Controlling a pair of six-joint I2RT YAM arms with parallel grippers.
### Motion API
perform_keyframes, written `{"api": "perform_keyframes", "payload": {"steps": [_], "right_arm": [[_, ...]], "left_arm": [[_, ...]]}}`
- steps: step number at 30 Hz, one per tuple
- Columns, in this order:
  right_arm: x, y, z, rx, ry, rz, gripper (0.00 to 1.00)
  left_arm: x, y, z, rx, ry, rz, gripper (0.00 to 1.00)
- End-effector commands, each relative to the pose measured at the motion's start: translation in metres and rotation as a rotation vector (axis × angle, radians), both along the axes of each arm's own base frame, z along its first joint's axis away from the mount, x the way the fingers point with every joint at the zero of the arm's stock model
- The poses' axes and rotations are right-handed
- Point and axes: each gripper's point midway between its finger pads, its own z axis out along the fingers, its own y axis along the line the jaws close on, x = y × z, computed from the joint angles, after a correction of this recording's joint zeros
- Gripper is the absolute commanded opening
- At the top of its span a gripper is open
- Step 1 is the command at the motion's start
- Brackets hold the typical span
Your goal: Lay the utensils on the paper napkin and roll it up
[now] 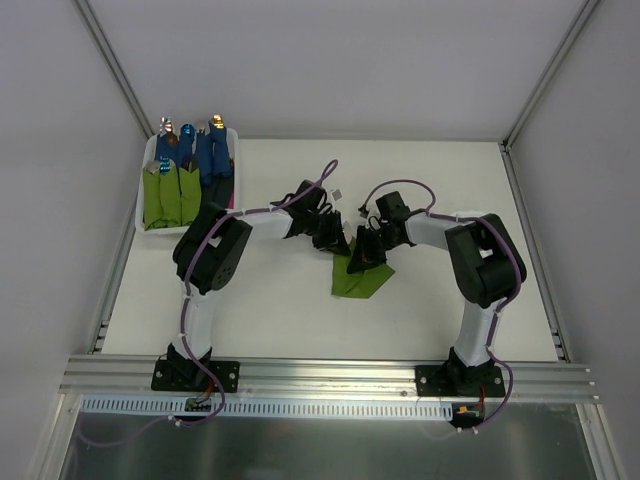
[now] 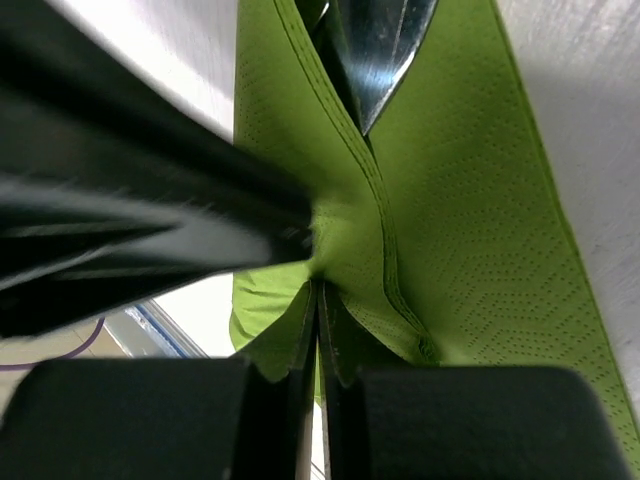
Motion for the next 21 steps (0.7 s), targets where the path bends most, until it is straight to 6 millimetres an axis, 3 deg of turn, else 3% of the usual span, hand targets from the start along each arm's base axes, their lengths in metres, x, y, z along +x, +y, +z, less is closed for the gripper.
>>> {"api": "perform_keyframes", "payload": {"steps": [1,9,14,21], "right_arm": [[-0.013,-0.024,-0.026,-0.14,0.009,0.024,0.03],[-0.016,-0.027,-0.022,-0.15,0.004,0.035,0.04],[-0.017,-0.042,-0.012,-0.228,-0.029,0.044,0.19],[-0.005,-0.051,0.031,-0.273,-0.136,0.026,0.26]], "left_arm": [[0.003,-0.011,-0.003,-0.03,0.034,0.005,0.12],[0.008,0.007,-0.038,0.08,0.105,0.07,0.07],[0.009,0.02,-0.042,0.14,0.092,0.09,0.02],[0.009,0.027,-0.043,0.183,0.08,0.096,0.0]]}}
